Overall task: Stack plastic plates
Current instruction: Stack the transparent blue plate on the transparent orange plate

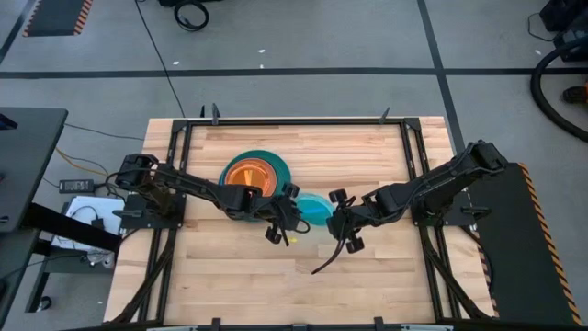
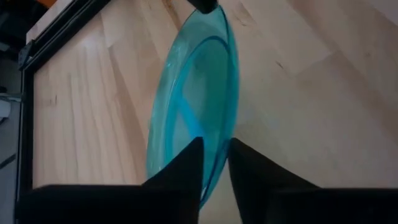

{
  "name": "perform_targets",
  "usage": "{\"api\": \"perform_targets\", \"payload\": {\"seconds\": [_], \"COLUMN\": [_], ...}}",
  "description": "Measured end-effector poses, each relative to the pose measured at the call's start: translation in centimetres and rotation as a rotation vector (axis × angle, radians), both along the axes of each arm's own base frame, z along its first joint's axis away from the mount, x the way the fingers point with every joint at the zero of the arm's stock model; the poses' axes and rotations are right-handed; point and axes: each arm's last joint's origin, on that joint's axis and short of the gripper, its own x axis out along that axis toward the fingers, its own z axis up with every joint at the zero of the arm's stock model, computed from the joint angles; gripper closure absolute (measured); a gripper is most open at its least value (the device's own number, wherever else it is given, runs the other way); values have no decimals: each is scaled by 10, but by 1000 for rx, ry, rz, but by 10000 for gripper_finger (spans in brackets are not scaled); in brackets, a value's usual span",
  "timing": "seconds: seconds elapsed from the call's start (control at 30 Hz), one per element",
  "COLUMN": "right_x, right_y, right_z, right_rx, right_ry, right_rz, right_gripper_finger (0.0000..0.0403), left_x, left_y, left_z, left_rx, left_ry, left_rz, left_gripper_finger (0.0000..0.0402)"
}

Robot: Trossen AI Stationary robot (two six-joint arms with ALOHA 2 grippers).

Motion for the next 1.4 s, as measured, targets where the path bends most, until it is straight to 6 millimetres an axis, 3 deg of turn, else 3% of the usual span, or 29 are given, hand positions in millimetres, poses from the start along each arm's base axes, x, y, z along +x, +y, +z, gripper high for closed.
{"api": "perform_targets", "payload": {"seconds": [0.27, 0.57, 0.77, 1.03, 1.4], "right_x": [0, 4, -2, -14, -23], "right_y": [1, 3, 1, -5, -12], "right_z": [0, 3, 12, 31, 32], "right_rx": [35, 69, 78, 90, 3], "right_ry": [5, -37, -60, -125, -117], "right_rz": [20, 24, -1, -47, -252], "right_gripper_finger": [374, 275, 234, 222, 222], "left_x": [0, 1, 1, -1, -11], "left_y": [1, 0, 1, 2, -7], "left_z": [-1, 0, 0, 0, -4], "left_rx": [-27, -44, -42, -22, 120], "left_ry": [14, 4, 4, 18, 83], "left_rz": [-42, -53, -49, -27, 61], "left_gripper_finger": [392, 392, 391, 391, 391]}}
